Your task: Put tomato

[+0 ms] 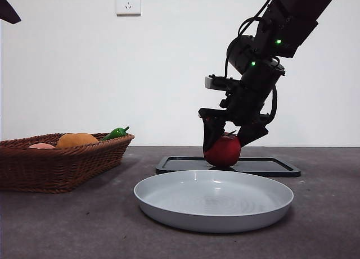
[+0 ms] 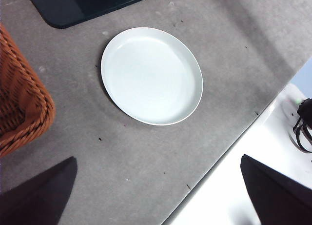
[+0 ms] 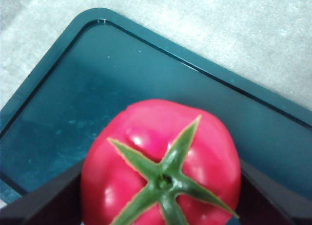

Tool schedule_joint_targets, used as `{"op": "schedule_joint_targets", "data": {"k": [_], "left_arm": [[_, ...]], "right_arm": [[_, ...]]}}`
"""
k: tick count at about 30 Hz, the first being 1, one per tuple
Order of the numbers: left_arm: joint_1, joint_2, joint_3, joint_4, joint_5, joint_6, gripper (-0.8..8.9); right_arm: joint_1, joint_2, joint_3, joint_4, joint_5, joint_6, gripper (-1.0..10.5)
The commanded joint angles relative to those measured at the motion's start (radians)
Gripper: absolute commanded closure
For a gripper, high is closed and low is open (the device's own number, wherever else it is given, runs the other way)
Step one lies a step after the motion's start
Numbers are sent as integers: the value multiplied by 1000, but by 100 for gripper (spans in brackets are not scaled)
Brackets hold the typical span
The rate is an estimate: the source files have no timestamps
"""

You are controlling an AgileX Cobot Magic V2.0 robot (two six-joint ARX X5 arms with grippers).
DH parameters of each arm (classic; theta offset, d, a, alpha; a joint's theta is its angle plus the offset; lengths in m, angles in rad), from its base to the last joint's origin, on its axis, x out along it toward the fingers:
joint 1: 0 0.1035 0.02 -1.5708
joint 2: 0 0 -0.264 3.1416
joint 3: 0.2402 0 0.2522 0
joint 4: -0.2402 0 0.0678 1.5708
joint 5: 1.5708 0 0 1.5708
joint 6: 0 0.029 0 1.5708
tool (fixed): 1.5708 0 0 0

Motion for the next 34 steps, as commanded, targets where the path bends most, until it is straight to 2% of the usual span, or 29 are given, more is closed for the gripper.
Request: {"op": "schedule_joint_targets", "data": {"k": [1,4,17,30,34], "left_arm": [[-4,6,19,5,8,5,254],[-4,6,19,4,8,5,254],[-4,6,19,4,8,5,254],[-4,6,19,4,8,5,254],[-4,6,19,4,8,5,254]], "right_arm": [[4,25,24,-2,0,-11,507],[5,25,24,-2,0,-11,424],[5,-18,28,-48,1,-10,421],[0,-260,28,-231,-1,-9,421],[0,-369,28,-309,-78,2,421]]}}
